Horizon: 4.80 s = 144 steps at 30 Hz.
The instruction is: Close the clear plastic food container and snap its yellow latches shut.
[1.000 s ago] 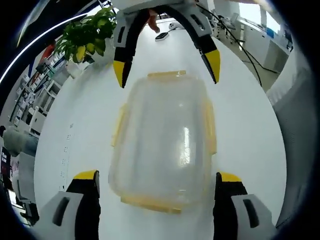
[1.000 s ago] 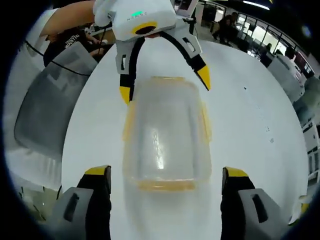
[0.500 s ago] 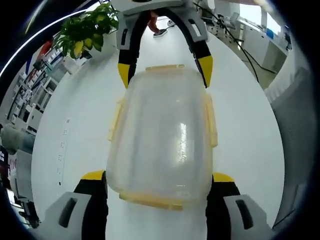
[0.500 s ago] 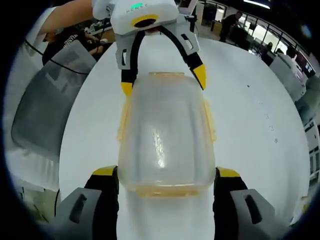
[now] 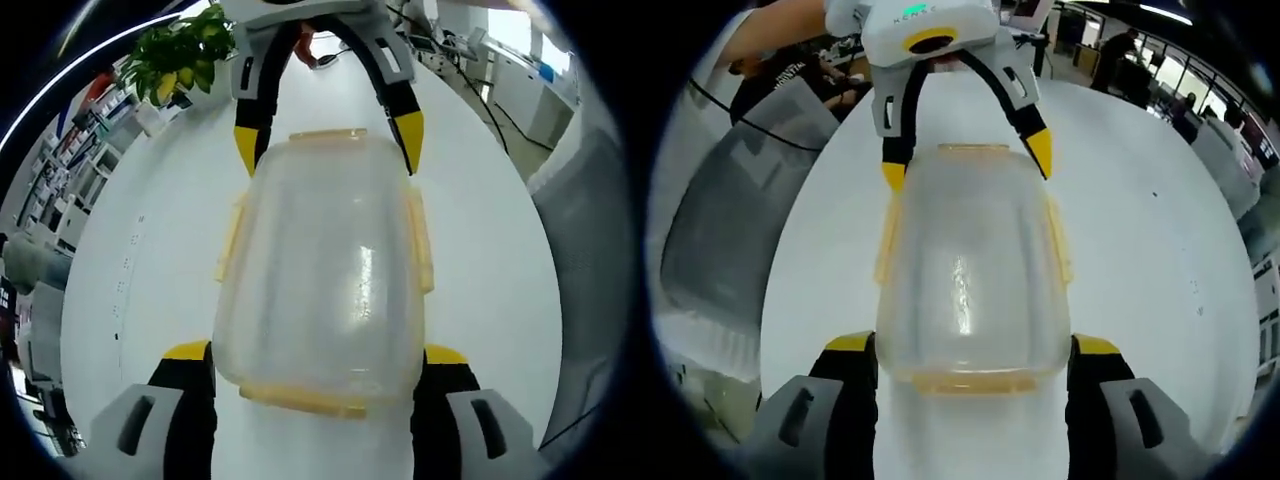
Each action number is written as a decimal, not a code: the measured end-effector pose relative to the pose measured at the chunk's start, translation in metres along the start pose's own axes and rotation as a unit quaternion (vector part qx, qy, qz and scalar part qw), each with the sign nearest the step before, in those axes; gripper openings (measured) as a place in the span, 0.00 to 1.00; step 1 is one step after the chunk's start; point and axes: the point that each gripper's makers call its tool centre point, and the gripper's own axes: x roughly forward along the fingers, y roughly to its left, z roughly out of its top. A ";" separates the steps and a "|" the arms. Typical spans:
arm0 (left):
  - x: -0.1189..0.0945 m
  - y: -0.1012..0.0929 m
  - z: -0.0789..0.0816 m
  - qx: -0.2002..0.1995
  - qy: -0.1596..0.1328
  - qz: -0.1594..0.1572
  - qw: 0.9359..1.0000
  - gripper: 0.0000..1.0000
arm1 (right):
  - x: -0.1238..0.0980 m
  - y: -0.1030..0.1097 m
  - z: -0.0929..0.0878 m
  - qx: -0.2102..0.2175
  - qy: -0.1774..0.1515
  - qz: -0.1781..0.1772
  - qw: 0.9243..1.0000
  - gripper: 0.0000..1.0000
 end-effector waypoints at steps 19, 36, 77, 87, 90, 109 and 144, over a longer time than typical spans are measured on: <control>-0.059 -0.034 -0.105 -0.046 0.026 0.015 0.998 0.77 | 0.054 0.035 0.097 -0.048 -0.010 0.027 0.998 0.75; -0.066 -0.027 -0.126 -0.042 0.014 0.012 0.999 0.77 | 0.067 0.033 0.118 -0.041 -0.010 0.024 0.999 0.75; -0.034 0.076 -0.105 -0.024 -0.018 0.004 1.000 0.77 | 0.058 -0.068 0.108 -0.026 -0.049 -0.006 0.998 0.77; -0.034 0.080 -0.104 -0.020 -0.025 0.001 0.999 0.77 | 0.057 -0.070 0.107 -0.020 -0.054 -0.010 0.998 0.77; -0.034 0.080 -0.103 -0.020 -0.026 0.003 0.999 0.77 | 0.057 -0.069 0.107 -0.020 -0.052 -0.011 0.998 0.77; -0.056 0.089 -0.102 -0.070 -0.038 0.074 0.994 0.99 | 0.033 -0.072 0.114 0.032 -0.076 -0.061 0.995 0.98; -0.188 0.028 -0.107 -0.289 -0.218 0.234 0.903 0.99 | -0.092 -0.015 0.141 0.135 -0.236 -0.207 0.940 1.00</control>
